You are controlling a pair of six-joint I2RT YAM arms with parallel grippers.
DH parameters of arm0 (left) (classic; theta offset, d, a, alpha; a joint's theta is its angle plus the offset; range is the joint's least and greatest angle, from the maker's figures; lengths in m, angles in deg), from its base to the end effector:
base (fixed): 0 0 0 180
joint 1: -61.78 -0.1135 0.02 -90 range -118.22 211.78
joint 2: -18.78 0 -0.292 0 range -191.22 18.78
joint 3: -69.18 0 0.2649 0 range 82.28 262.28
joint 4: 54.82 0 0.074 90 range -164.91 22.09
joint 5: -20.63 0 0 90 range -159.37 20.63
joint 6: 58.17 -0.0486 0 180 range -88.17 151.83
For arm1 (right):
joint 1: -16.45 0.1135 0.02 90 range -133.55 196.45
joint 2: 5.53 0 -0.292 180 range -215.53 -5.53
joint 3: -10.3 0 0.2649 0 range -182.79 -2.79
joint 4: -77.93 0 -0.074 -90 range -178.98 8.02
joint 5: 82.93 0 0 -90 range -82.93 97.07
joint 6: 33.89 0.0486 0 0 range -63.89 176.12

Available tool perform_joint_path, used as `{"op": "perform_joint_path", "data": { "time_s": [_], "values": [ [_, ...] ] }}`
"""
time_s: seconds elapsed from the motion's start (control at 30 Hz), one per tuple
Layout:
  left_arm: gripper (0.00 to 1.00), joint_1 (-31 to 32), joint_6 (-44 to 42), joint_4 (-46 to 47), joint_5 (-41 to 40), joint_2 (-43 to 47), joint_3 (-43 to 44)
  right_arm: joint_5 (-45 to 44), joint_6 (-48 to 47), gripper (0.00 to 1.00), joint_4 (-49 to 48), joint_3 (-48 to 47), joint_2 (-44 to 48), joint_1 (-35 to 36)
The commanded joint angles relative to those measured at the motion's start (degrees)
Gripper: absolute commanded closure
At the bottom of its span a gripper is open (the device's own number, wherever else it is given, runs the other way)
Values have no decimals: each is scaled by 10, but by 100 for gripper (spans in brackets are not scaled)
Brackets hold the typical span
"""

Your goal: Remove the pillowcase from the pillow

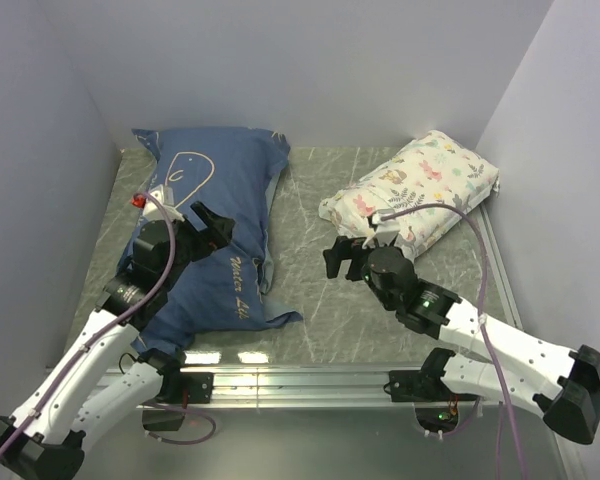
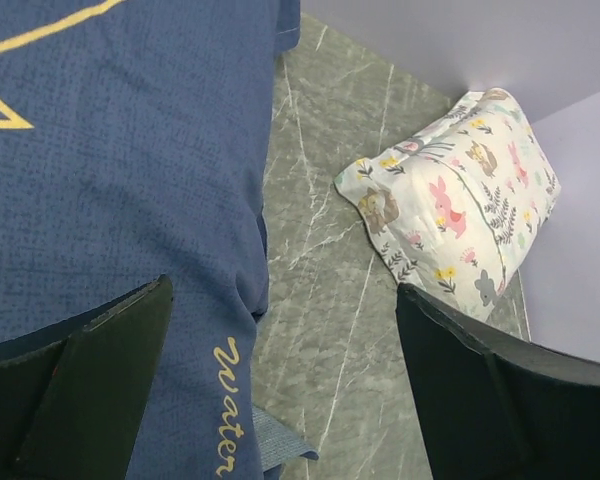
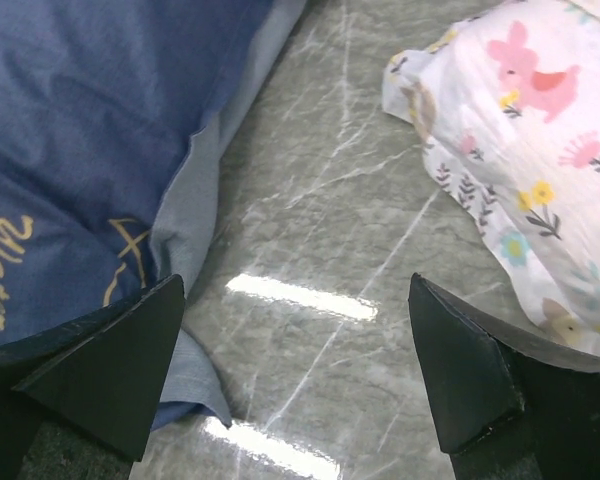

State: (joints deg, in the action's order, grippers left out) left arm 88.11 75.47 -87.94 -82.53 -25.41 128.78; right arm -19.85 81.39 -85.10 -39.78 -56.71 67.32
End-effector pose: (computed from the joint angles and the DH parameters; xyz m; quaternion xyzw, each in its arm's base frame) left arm 0.1676 -0.0706 0.3505 -0.1875 0.7829 -0.2601 0.5331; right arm 0.1517 0.1516 0.2995 -0.0410 0.7979 0.2039 0.5658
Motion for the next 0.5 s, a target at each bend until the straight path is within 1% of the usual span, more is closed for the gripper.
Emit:
{"op": "perform_joint_path", "data": {
  "time_s": [0.0,0.1,0.17,0.2,0.27,0.3,0.33,0.4,0.43,0.47],
  "values": [
    [1,-2,-43,2,13,24,38,37,-26,1,-19,-54,-31,2],
    [1,-2,-52,-24,-2,30,60,61,-46,2,-26,-90,-71,19],
    [1,-1,-56,-36,-22,35,72,32,-73,2,-26,-130,-99,44],
    [1,-2,-58,-41,-30,35,84,15,-84,2,-21,-147,-133,75],
    [1,-1,-60,-60,-50,38,97,-4,-116,2,-22,-193,-171,105],
    [1,-1,-60,-70,-69,38,112,-19,-128,2,-26,-207,-208,122],
    [1,-2,-64,-83,-75,38,119,-26,-151,2,-30,-221,-227,152],
    [1,-1,-67,-97,-91,41,139,-39,-177,2,-38,-265,-281,177],
    [1,-2,-69,-103,-94,41,145,-52,-206,1,-47,-279,-298,206],
    [1,-2,-70,-113,-99,41,150,-55,-221,1,-62,-308,-316,218]
  ]
}}
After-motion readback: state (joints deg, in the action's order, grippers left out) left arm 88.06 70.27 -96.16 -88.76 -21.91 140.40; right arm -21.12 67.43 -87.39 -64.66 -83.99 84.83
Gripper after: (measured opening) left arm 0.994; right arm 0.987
